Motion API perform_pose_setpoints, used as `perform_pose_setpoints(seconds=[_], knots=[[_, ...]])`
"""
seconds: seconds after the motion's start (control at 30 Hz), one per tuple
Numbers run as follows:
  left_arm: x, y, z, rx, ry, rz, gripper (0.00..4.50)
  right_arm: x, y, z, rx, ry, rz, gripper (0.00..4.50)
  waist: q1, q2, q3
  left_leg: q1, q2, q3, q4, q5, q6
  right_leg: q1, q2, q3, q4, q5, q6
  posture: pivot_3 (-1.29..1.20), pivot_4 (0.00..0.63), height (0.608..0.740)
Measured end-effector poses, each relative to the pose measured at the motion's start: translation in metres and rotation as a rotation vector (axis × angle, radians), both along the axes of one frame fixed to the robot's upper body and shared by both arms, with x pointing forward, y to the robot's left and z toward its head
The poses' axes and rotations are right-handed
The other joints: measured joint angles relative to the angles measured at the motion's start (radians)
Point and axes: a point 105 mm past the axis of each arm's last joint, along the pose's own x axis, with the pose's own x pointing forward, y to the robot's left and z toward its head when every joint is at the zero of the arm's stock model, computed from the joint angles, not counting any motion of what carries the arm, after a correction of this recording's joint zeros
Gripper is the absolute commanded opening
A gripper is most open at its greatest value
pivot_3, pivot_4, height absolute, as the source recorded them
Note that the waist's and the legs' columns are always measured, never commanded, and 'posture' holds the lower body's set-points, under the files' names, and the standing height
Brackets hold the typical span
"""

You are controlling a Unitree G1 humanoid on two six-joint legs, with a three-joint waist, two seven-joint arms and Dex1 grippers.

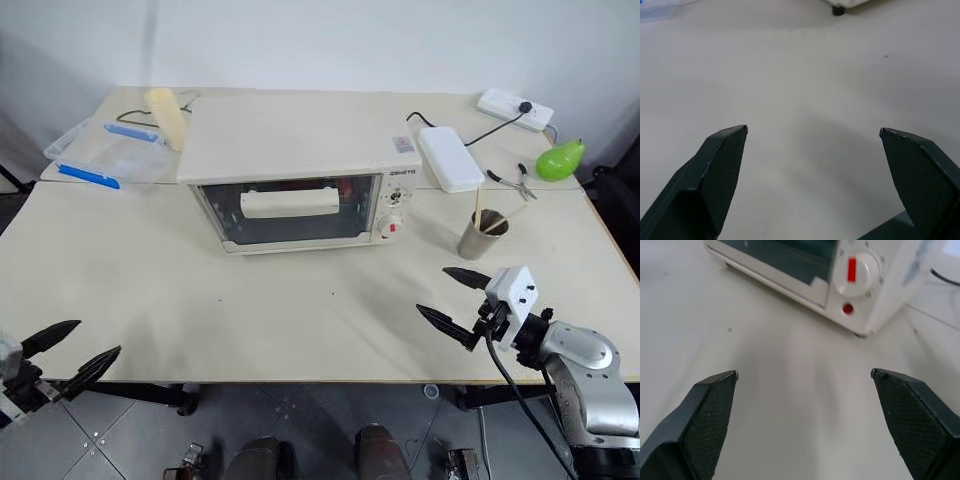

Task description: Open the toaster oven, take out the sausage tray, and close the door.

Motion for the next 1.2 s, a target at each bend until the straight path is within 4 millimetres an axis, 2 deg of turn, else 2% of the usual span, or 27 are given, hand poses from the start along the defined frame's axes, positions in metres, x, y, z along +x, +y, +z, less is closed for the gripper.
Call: perform_pose_setpoints(seconds=[0.17,0.33,0.4,0.47,0.63,0.7,0.8,0.97,1.03,1.13,1.2], knots=[[0.007,-0.019,0.011,-0.044,-0.027,-0.062,4.5,0.007,0.025,0.004,0.048,0.027,0.112,4.46,-0.003,0.0,0.0,-0.001,0.0,0.001,0.001,0.0,0.0,0.0,-0.001,-0.001,-0.002,0.0,0.0,0.0,0.15,0.74],[0.024,-0.048,0.057,-0.345,-0.122,-0.193,4.5,0.032,0.064,0.045,0.219,-0.004,0.194,4.46,-0.008,0.001,0.0,-0.001,0.001,-0.001,0.001,0.001,-0.001,-0.003,-0.001,-0.001,0.004,0.0,0.0,0.0,0.15,0.74],[0.026,-0.064,0.077,-0.413,-0.126,-0.285,4.5,0.037,0.084,0.058,0.253,-0.015,0.252,4.46,-0.008,0.001,0.001,-0.001,0.001,-0.002,0.001,0.001,-0.002,-0.003,-0.001,-0.002,0.005,0.0,0.0,0.0,0.15,0.74],[0.025,-0.076,0.087,-0.435,-0.127,-0.342,4.5,0.04,0.097,0.064,0.27,-0.009,0.285,4.46,-0.008,0.001,0.001,-0.001,0.001,-0.002,0.001,0.002,-0.006,-0.004,-0.001,-0.003,0.005,0.0,0.0,0.0,0.15,0.74],[0.031,-0.081,0.086,-0.454,-0.114,-0.345,4.5,0.049,0.113,0.065,0.311,0.018,0.315,4.46,-0.008,0.001,0.001,-0.004,-0.001,-0.002,0.001,0.001,-0.005,-0.004,-0.003,-0.012,0.005,0.0,0.0,0.0,0.15,0.74],[0.033,-0.079,0.084,-0.452,-0.11,-0.33,4.5,0.048,0.122,0.065,0.316,0.019,0.354,4.46,-0.008,0.002,0.001,-0.004,0.0,-0.002,0.001,0.001,-0.005,-0.004,-0.003,-0.016,0.004,0.0,0.0,0.0,0.15,0.74],[0.035,-0.079,0.078,-0.449,-0.093,-0.319,4.5,0.046,0.123,0.066,0.317,0.009,0.375,4.46,-0.008,0.002,0.001,-0.005,0.0,-0.002,0.001,0.001,-0.005,-0.004,-0.004,-0.019,0.003,0.0,0.0,0.0,0.15,0.74],[0.035,-0.077,0.071,-0.445,-0.083,-0.289,4.5,0.032,0.128,0.068,0.271,-0.049,0.492,4.46,-0.008,0.002,0.001,-0.005,0.001,-0.002,0.002,0.001,-0.005,-0.004,-0.003,-0.02,0.002,0.0,0.0,0.0,0.15,0.74],[0.037,-0.076,0.07,-0.436,-0.083,-0.276,4.5,0.023,0.127,0.064,0.202,-0.072,0.532,4.46,-0.007,0.003,0.002,-0.005,0.001,-0.002,0.001,0.001,-0.005,-0.004,-0.003,-0.02,0.002,0.0,0.0,0.0,0.15,0.74],[0.042,-0.071,0.074,-0.457,-0.111,-0.255,4.5,0.003,0.123,0.046,0.059,-0.096,0.604,4.46,-0.004,0.003,0.002,-0.005,0.001,-0.003,0.001,0.001,-0.005,-0.004,-0.003,-0.021,0.002,0.0,0.0,0.0,0.15,0.74],[0.046,-0.068,0.078,-0.481,-0.126,-0.25,4.13,-0.004,0.122,0.034,0.011,-0.093,0.623,4.5,-0.005,0.003,0.002,-0.005,0.001,-0.002,0.001,0.001,-0.005,-0.004,-0.003,-0.021,0.001,0.0,0.0,0.0,0.15,0.74]])
